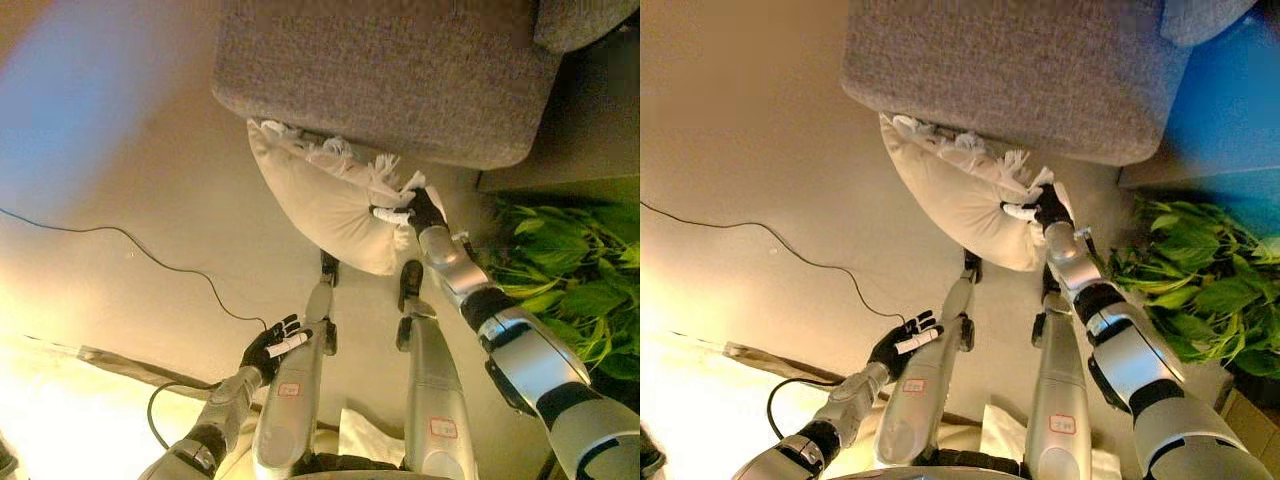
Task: Pick up the pillow and put it on the sofa.
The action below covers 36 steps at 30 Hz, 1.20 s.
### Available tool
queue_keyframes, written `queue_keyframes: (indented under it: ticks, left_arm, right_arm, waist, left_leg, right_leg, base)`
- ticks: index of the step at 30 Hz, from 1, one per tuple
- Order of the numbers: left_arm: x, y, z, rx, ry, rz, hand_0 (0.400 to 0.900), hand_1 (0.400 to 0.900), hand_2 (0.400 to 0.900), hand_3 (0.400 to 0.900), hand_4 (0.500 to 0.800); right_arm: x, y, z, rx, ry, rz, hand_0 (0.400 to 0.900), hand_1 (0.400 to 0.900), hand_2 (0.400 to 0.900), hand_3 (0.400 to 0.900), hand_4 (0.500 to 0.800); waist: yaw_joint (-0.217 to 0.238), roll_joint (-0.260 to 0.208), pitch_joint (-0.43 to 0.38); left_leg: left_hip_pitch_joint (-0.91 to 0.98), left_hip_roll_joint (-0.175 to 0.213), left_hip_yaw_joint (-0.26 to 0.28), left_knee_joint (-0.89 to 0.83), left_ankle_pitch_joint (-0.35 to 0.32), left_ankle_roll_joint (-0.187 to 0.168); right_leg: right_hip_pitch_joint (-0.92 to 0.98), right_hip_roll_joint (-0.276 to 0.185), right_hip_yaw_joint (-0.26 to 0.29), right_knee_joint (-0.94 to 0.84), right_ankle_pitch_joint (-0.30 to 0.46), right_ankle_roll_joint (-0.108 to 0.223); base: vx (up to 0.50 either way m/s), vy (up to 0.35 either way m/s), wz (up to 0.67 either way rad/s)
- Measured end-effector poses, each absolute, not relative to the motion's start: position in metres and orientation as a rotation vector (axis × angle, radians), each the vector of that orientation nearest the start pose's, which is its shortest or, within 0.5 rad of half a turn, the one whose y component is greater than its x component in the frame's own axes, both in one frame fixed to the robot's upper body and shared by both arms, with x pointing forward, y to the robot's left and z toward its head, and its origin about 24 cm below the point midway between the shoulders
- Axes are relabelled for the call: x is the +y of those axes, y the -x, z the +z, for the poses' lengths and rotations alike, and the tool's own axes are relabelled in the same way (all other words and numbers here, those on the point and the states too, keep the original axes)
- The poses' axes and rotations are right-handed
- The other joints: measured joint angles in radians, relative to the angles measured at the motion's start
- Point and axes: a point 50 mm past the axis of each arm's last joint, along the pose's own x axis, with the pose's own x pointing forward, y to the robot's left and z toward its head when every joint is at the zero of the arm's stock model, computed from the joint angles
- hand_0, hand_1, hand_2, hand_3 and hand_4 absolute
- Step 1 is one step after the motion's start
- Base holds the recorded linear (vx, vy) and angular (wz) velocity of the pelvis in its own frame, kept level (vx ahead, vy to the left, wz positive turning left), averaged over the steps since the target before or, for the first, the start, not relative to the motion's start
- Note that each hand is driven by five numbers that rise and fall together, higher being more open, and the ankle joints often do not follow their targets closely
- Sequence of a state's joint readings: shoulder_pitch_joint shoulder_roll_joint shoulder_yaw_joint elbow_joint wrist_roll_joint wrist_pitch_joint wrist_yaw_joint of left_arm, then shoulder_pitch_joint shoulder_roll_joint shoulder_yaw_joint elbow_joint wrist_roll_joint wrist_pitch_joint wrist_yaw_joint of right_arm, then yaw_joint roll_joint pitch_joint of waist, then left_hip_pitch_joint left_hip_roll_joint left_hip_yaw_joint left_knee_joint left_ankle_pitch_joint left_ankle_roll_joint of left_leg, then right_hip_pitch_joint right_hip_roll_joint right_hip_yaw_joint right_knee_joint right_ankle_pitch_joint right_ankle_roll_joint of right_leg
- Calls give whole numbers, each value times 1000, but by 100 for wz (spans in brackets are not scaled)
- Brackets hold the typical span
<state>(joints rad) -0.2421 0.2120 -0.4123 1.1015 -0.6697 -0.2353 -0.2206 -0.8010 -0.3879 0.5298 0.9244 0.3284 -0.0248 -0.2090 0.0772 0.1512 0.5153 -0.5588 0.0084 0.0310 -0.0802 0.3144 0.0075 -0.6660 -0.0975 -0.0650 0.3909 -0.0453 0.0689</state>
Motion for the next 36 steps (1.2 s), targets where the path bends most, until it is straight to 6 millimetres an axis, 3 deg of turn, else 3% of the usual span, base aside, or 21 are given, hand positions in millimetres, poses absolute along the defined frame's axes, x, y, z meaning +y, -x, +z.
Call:
queue_keyframes:
  ticks: [10, 15, 23, 32, 36]
  left_arm:
    - [191, -200, -121, 792, 200, -86, 900, 900, 900, 900, 800]
    - [211, -176, -131, 898, 173, -28, 900, 900, 900, 900, 800]
    - [222, -143, -145, 1045, 135, 7, 900, 900, 900, 900, 800]
    - [231, -109, -155, 1176, 96, 23, 900, 900, 900, 900, 800]
    - [233, -99, -158, 1202, 107, 33, 900, 900, 900, 900, 800]
  right_arm:
    - [-168, -341, 45, 170, 492, 151, 400, 400, 400, 400, 500]
    - [-165, -318, 40, 193, 551, 278, 400, 400, 400, 400, 500]
    - [-180, -303, 62, 147, 599, 366, 400, 400, 400, 400, 500]
    - [-216, -310, 102, 147, 642, 311, 400, 400, 400, 400, 500]
    - [-225, -312, 110, 174, 673, 301, 400, 400, 400, 400, 500]
  waist:
    - [-26, -66, -14]
    - [-48, -127, -64]
    - [-50, -187, -181]
    - [-48, -230, -286]
    - [-47, -232, -319]
  left_leg:
    - [218, 12, -13, 0, -47, 2]
    - [322, 21, -14, -1, -86, -8]
    - [483, 14, -16, -1, -150, -20]
    - [580, 6, -27, -1, -183, -27]
    - [587, 6, -34, -11, -189, -28]
  right_leg:
    - [277, 0, -34, -111, 2, 4]
    - [443, 16, -49, -239, 31, 8]
    - [697, 20, -71, -420, 59, 1]
    - [830, 22, -84, -476, 53, -4]
    - [841, 22, -92, -476, 51, -5]
  base:
    - [104, -48, 4]
    - [154, -78, 1]
    - [195, -61, 1]
    - [146, -42, 10]
    - [99, -23, 23]
